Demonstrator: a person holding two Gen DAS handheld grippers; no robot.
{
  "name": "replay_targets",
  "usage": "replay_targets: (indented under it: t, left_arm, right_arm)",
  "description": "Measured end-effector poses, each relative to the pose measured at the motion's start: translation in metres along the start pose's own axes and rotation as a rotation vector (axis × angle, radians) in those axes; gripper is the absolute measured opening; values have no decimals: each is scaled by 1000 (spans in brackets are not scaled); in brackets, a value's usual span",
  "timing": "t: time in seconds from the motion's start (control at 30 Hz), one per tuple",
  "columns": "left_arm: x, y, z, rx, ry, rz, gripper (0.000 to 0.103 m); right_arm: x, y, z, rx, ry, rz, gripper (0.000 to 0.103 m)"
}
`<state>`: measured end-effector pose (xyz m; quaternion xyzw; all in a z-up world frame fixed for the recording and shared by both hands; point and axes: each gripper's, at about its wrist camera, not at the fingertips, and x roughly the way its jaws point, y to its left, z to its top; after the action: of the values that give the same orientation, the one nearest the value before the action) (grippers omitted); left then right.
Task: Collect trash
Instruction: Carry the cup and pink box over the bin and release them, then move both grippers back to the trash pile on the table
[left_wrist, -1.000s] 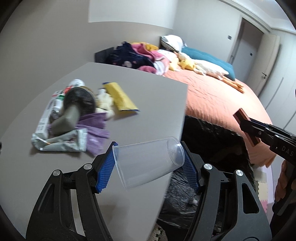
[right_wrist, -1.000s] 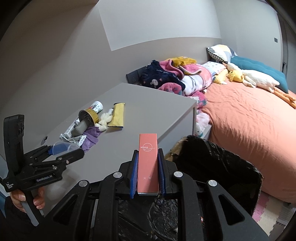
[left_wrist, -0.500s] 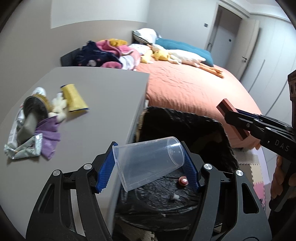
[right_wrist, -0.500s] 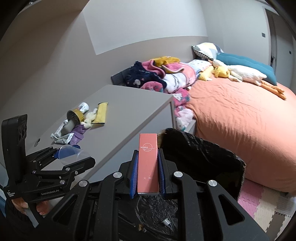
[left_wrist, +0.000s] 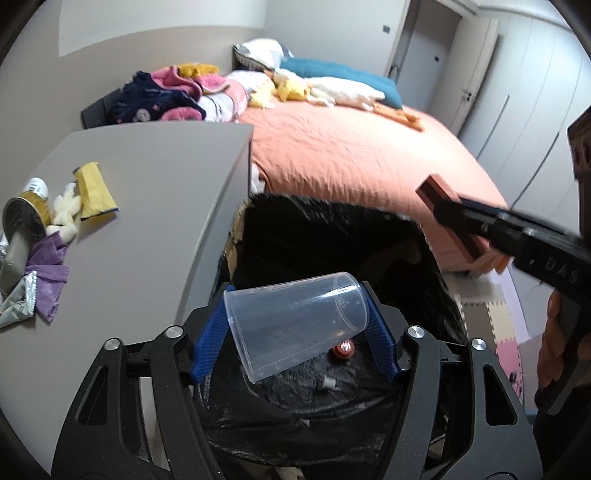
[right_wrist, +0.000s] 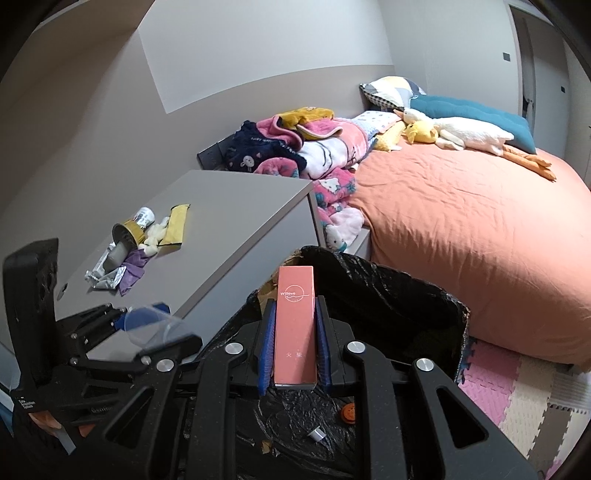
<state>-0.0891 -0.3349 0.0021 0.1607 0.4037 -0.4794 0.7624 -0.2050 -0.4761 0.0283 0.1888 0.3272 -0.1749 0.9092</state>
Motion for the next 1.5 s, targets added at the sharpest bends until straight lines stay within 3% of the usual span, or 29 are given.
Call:
replay_targets:
  t: [0.03, 0.07, 0.23, 0.53, 1.5]
  left_arm:
    - [0, 0, 0, -2, -6, 31, 97]
    - [-1, 0, -1, -4, -20, 47, 97]
    - [-6, 10, -3, -42, -24, 30, 97]
    - [-21, 36, -7, -73, -54, 87, 97]
    - [-73, 188, -25, -282, -138, 266, 96]
  right_arm:
    - [-2, -1, 0, 7, -14, -11, 64]
    - [-6, -2, 0, 16, -38, -32, 78]
    - [-11, -3, 2, 18, -64, -69, 78]
    - [1, 13, 2, 3, -44, -35, 78]
    - [97, 137, 37, -126, 47, 151, 78]
